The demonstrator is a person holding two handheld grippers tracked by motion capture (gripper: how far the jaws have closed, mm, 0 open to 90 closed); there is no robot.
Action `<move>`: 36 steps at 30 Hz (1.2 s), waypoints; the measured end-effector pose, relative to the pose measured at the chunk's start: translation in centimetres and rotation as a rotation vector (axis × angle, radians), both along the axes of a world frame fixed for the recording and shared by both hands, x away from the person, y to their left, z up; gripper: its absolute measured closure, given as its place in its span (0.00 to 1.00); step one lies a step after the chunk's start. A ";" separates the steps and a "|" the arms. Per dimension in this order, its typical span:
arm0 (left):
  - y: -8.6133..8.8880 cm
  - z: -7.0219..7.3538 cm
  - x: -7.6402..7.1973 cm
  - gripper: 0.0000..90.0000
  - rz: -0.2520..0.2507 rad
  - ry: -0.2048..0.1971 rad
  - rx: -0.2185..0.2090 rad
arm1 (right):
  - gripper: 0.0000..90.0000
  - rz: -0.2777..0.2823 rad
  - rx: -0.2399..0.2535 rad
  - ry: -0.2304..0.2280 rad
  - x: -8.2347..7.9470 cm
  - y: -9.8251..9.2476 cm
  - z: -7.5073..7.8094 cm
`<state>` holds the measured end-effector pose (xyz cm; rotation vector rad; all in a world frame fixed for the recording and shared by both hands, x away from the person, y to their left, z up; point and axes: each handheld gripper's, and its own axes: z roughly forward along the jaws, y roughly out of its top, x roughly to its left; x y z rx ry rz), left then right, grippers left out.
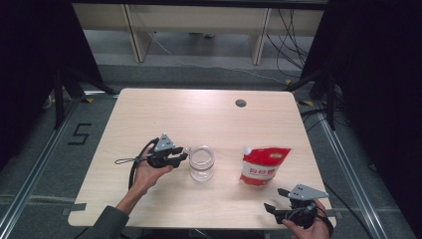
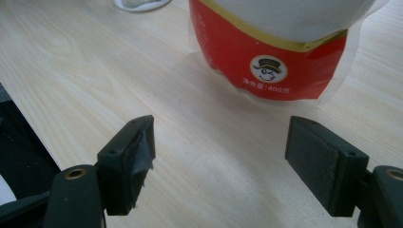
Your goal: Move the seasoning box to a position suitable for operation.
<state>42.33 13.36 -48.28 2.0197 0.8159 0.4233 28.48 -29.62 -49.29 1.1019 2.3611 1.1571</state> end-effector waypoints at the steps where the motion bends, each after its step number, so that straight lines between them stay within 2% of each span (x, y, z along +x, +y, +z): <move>1: 0.0 0.0 0.1 0.74 -0.007 0.001 0.003 | 0.29 0.000 0.000 0.001 0.0 0.0 0.0; 2: -0.1 -0.1 0.2 0.74 0.001 -0.013 0.005 | 0.29 -0.014 0.010 0.026 -0.2 0.2 0.0; 3: -0.2 -0.3 0.3 0.74 0.000 -0.009 -0.017 | 0.29 -0.014 0.010 0.026 -0.2 0.2 0.0; 5: -0.2 -0.4 0.5 0.75 -0.002 -0.018 -0.025 | 0.29 -0.001 0.002 0.015 -0.1 0.1 0.0; 6: -0.2 -0.4 0.5 0.79 -0.017 -0.013 -0.003 | 0.29 -0.001 -0.001 0.012 -0.1 0.1 0.0; 7: -0.2 -0.4 0.5 0.82 -0.017 -0.013 -0.003 | 0.29 -0.001 -0.001 0.012 -0.1 0.1 0.0; 8: -0.4 -0.6 0.4 0.85 -0.015 -0.016 -0.031 | 0.29 -0.003 -0.002 0.010 -0.1 0.1 0.0; 10: -0.4 -0.5 0.3 0.88 -0.036 -0.031 0.001 | 0.29 -0.004 -0.002 0.011 -0.1 0.1 0.0; 11: -0.5 -0.5 0.2 0.89 -0.030 -0.024 0.002 | 0.29 -0.004 -0.002 0.012 -0.1 0.1 0.0; 12: -0.5 -0.5 0.2 0.90 -0.035 -0.038 0.006 | 0.29 -0.003 -0.003 0.013 -0.1 0.1 0.0; 13: -0.3 -0.3 0.1 0.90 -0.037 -0.035 0.040 | 0.29 -0.003 -0.003 0.013 -0.1 0.1 0.0; 15: -0.4 -0.3 0.0 0.90 -0.034 -0.041 0.029 | 0.29 -0.002 -0.003 0.014 -0.1 0.1 0.0; 17: -0.3 -0.2 -0.3 0.90 -0.038 -0.039 0.049 | 0.29 0.000 -0.004 0.015 -0.1 0.2 -0.1; 18: -0.4 -0.3 -0.5 0.90 -0.023 -0.024 0.015 | 0.29 -0.002 -0.002 0.017 -0.1 0.2 0.0; 19: -0.2 -0.1 -0.7 0.90 -0.028 -0.025 0.047 | 0.29 -0.004 -0.001 0.015 -0.1 0.2 0.0; 20: -0.2 -0.1 -0.9 0.89 -0.027 -0.031 0.052 | 0.29 -0.002 -0.003 0.018 -0.1 0.2 0.0; 21: -0.4 -0.1 -1.5 0.89 -0.021 -0.019 0.031 | 0.29 -0.005 0.004 0.020 -0.1 0.2 -0.1; 25: -0.3 0.0 -2.3 0.88 -0.041 -0.008 0.053 | 0.29 0.004 -0.007 0.001 0.0 0.1 -0.1; 26: -0.4 -0.1 -2.6 0.87 -0.036 -0.014 0.036 | 0.29 0.004 -0.007 0.001 0.0 0.1 -0.1; 28: -0.2 0.1 -3.0 0.87 -0.043 -0.014 0.064 | 0.29 0.005 -0.008 0.001 0.0 0.1 -0.1; 29: -0.3 0.0 -3.2 0.87 -0.047 -0.013 0.044 | 0.29 0.005 -0.008 0.001 0.0 0.1 -0.1; 33: -0.1 0.0 -4.1 0.85 -0.050 -0.012 0.051 | 0.29 0.006 -0.005 0.002 0.0 0.2 -0.1; 36: -0.2 0.0 -4.7 0.85 -0.071 -0.008 0.050 | 0.29 0.007 -0.004 0.001 0.0 0.2 -0.1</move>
